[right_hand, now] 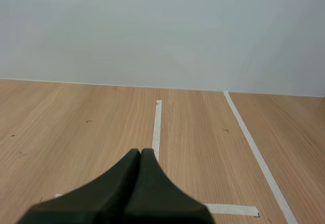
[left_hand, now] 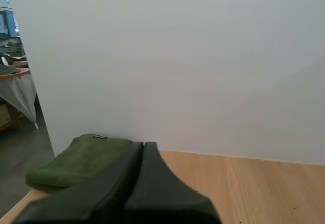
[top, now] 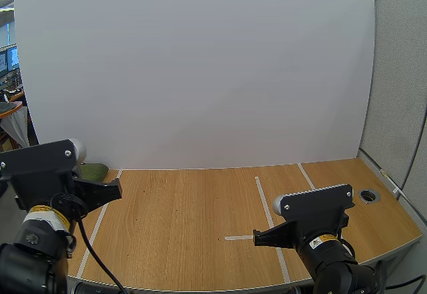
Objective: Fold the towel
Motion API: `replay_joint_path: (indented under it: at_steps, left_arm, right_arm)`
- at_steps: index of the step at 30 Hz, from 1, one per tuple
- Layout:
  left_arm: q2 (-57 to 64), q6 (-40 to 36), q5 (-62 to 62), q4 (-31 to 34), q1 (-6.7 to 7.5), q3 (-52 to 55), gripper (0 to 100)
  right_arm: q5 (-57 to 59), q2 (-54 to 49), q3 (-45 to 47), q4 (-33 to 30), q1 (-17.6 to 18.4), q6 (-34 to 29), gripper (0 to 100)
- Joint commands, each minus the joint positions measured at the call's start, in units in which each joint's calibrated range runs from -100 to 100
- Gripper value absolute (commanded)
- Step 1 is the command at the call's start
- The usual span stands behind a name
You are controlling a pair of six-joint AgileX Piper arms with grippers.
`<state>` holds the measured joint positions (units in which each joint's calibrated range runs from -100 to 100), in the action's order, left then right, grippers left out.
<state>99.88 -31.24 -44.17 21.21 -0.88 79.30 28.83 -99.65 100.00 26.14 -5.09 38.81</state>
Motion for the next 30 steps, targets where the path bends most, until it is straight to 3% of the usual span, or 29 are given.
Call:
replay_joint_path:
  at_steps: [1,6,14,20,30]
  left_arm:
    - [0.12,6.98,26.29,-1.14,-0.08,12.92,0]
    - [0.12,7.79,36.45,-1.14,-0.08,20.7,0]
    - [0.12,3.75,25.54,-6.11,-0.08,20.7,0]
    - [0.12,9.25,14.89,-16.52,-0.08,20.7,0]
    - [0.12,12.07,14.8,-17.1,-0.08,20.7,0]
  right_arm:
    - [-0.41,-0.35,0.0,0.29,0.05,0.32,0]
    - [-0.41,-0.35,0.0,0.29,0.05,0.32,0]
    - [-0.41,-0.35,0.0,0.29,0.05,0.32,0]
    - [-0.41,-0.35,0.0,0.29,0.05,0.32,0]
    - [-0.41,-0.35,0.0,0.29,0.05,0.32,0]
